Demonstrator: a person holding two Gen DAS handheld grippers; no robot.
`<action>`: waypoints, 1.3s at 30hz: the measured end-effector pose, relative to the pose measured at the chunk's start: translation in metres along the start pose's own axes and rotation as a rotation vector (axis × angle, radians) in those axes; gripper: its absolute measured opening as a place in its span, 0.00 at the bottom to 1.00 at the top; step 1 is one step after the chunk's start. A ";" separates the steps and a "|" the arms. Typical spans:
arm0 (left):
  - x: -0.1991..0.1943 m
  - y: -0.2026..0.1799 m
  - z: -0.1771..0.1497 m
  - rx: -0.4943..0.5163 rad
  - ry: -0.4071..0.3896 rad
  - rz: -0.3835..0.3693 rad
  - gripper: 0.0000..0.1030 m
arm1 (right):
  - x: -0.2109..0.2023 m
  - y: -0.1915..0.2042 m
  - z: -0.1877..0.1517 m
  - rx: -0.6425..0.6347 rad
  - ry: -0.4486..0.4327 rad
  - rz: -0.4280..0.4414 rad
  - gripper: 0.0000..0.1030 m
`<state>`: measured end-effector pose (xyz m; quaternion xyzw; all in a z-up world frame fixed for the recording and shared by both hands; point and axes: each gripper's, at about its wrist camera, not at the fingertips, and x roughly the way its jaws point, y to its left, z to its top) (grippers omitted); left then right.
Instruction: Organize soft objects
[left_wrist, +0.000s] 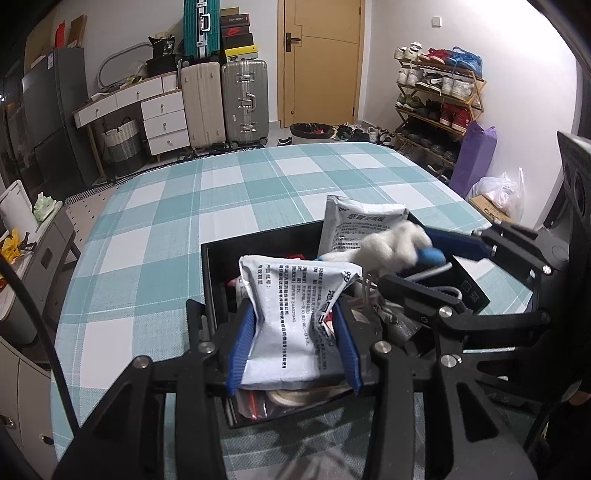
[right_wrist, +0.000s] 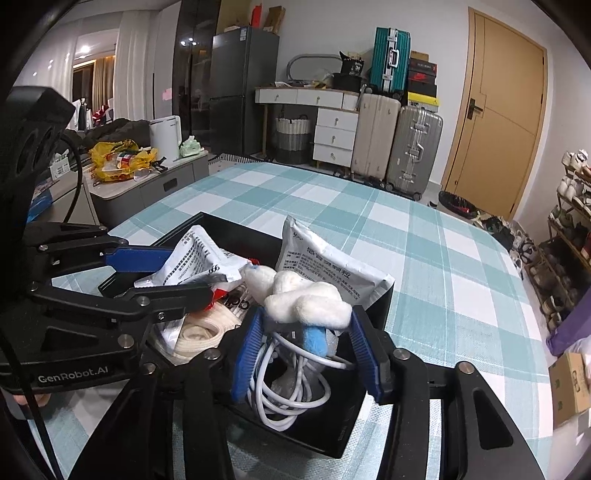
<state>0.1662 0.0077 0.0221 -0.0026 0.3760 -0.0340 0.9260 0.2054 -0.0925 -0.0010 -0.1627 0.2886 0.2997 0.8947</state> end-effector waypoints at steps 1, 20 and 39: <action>-0.003 -0.001 0.000 0.004 -0.006 0.005 0.46 | -0.004 0.000 0.000 -0.003 -0.011 -0.012 0.55; -0.062 -0.004 -0.028 0.002 -0.184 0.062 1.00 | -0.088 -0.015 -0.027 0.111 -0.175 0.005 0.99; -0.070 0.021 -0.062 -0.118 -0.291 0.138 1.00 | -0.094 0.014 -0.047 0.121 -0.227 0.049 0.99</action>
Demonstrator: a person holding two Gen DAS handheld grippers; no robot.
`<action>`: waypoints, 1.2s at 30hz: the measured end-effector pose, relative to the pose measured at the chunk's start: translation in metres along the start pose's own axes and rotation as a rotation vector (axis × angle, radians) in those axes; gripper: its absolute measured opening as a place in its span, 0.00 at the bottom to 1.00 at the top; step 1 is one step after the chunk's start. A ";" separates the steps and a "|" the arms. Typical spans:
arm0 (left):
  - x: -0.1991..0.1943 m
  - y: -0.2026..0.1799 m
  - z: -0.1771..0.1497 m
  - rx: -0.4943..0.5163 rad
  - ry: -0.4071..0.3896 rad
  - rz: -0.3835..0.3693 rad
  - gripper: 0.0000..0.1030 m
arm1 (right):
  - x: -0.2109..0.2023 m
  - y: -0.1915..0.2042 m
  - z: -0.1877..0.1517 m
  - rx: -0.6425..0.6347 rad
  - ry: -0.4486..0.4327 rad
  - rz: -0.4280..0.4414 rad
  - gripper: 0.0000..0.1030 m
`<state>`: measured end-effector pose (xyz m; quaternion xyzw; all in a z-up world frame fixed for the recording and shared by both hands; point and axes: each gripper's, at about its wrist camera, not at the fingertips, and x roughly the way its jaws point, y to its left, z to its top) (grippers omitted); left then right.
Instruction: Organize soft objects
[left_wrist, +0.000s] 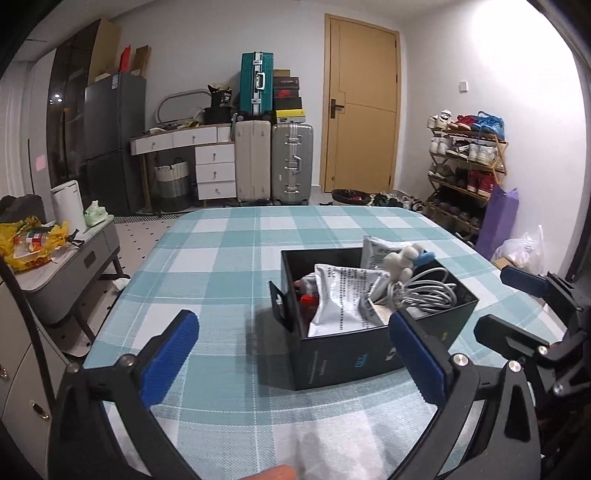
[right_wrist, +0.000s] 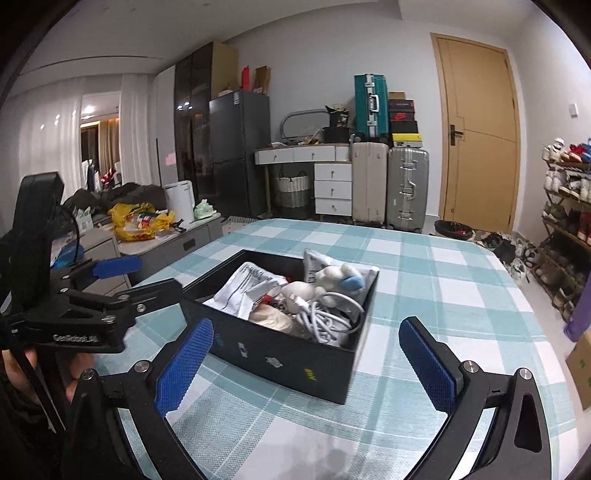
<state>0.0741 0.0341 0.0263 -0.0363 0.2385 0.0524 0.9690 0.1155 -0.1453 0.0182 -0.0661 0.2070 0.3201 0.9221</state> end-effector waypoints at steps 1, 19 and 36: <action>0.001 0.001 -0.002 -0.003 0.001 0.000 1.00 | 0.001 0.001 -0.001 0.004 -0.002 0.001 0.99; 0.000 0.009 -0.008 -0.036 -0.025 -0.004 1.00 | -0.010 0.004 -0.005 0.002 -0.060 -0.021 0.99; -0.001 0.009 -0.009 -0.040 -0.032 -0.004 1.00 | -0.014 0.005 -0.005 -0.001 -0.081 -0.019 0.99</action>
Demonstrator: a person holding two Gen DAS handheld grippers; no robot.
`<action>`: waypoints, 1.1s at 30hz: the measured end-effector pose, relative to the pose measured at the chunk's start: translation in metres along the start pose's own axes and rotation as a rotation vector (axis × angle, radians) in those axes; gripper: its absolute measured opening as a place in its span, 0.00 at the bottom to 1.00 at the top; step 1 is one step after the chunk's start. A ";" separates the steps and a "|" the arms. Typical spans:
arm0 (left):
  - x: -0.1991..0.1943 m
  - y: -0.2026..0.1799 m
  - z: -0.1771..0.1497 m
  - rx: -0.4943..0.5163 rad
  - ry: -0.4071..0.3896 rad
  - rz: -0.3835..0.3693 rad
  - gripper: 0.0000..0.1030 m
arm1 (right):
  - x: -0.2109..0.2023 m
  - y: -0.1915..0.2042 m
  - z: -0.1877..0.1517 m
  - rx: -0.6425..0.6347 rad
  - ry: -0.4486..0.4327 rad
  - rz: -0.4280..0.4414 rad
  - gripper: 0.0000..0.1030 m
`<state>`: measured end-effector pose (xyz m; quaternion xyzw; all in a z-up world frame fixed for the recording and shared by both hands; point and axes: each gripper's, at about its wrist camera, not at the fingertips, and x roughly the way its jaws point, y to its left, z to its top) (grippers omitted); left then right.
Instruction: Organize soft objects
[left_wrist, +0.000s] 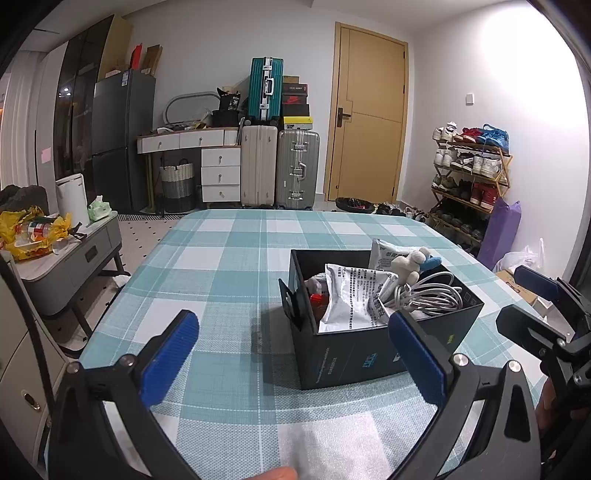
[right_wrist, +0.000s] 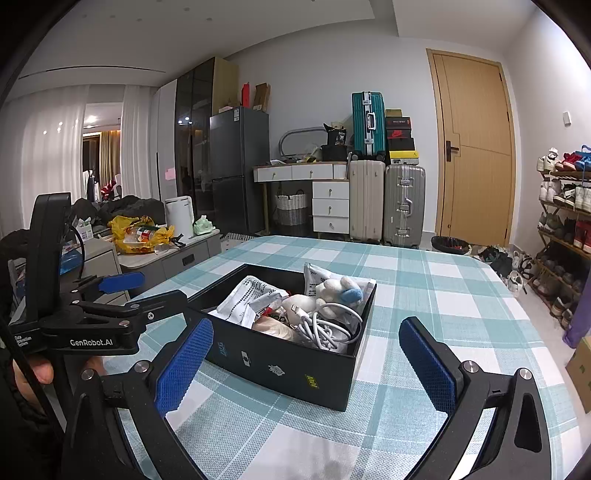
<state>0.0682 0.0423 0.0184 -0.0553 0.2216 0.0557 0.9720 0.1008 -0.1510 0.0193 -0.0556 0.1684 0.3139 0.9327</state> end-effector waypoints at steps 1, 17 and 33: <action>0.000 0.000 0.000 0.000 0.000 0.000 1.00 | 0.000 0.000 0.000 0.000 0.001 0.000 0.99; -0.001 0.002 0.002 -0.001 0.000 0.001 1.00 | 0.000 0.000 0.000 0.001 0.000 0.000 0.99; -0.002 0.001 0.002 -0.002 0.000 0.002 1.00 | 0.000 -0.001 0.000 0.002 0.000 -0.001 1.00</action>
